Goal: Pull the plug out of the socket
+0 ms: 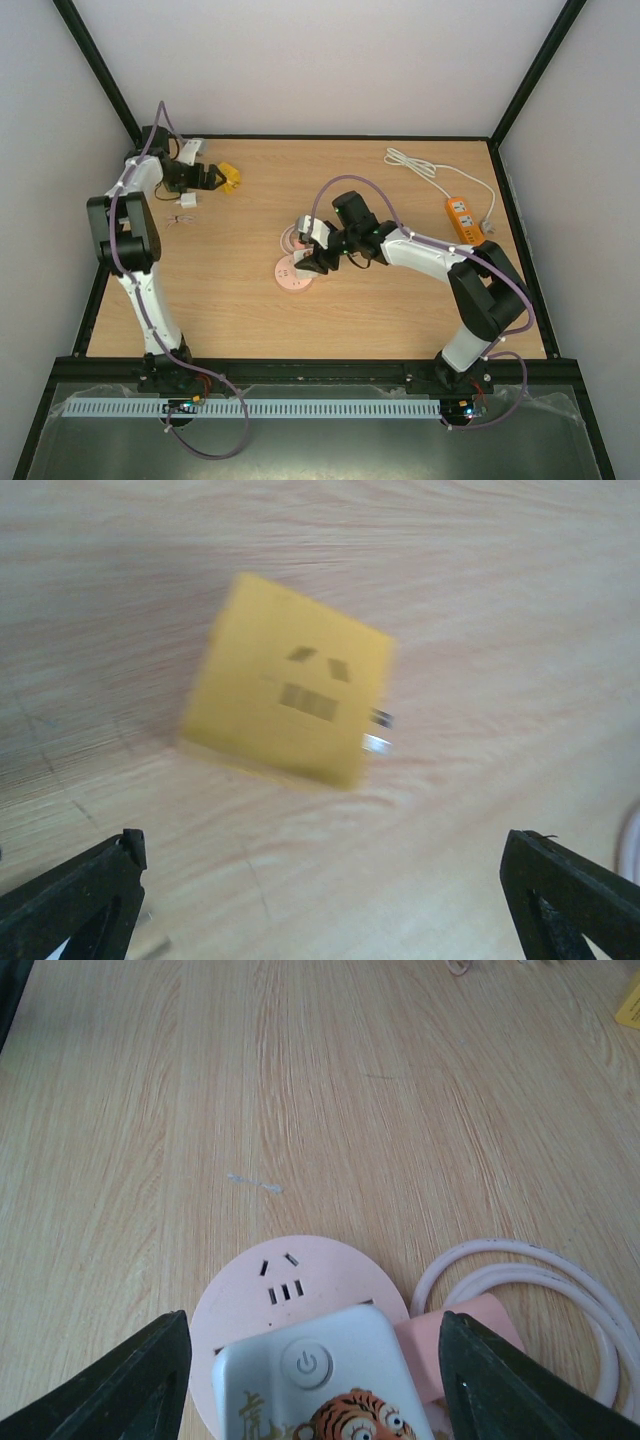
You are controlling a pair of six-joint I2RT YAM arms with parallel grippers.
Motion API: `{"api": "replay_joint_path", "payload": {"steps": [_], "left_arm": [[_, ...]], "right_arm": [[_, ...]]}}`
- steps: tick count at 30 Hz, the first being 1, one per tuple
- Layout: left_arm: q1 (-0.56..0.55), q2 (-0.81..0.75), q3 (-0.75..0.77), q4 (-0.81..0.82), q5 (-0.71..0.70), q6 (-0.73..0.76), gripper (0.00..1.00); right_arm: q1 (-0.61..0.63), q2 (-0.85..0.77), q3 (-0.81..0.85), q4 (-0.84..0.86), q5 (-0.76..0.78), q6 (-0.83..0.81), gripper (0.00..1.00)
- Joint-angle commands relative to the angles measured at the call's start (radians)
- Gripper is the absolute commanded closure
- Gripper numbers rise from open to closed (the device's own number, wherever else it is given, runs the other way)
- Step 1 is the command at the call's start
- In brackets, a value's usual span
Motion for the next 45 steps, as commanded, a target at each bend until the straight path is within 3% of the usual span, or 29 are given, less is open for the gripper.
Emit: {"api": "replay_joint_path", "payload": {"steps": [1,6,11,15,21,25,32,45], "left_arm": [[-0.078,-0.207,-0.182,-0.065,0.042,0.318,0.01],[-0.174,-0.338,-0.371,-0.072,0.087,0.440,0.01],[-0.303,-0.467,-0.529,0.029,0.092,0.474,0.01],[-0.410,-0.466,-0.548,0.041,0.001,0.496,0.04],[-0.418,-0.452,-0.588,0.064,-0.050,0.532,0.10],[-0.435,-0.455,-0.675,0.109,-0.138,0.602,0.22],[-0.490,-0.447,-0.762,0.163,-0.154,0.639,0.43],[-0.732,-0.467,-0.802,0.254,-0.048,0.504,0.54]], "right_arm": [[-0.015,-0.059,-0.043,-0.026,0.000,-0.013,0.23],[-0.039,-0.072,-0.079,-0.044,0.002,-0.037,0.12],[-0.121,-0.067,-0.124,-0.018,-0.074,-0.034,0.10],[-0.125,-0.058,-0.135,0.011,-0.038,0.045,0.10],[-0.084,-0.105,-0.194,0.025,-0.009,0.205,0.06],[-0.073,-0.129,-0.244,0.053,-0.015,0.292,0.04],[-0.072,-0.138,-0.290,0.107,0.057,0.360,0.02],[-0.072,-0.183,-0.312,0.104,0.109,0.391,0.00]]}}
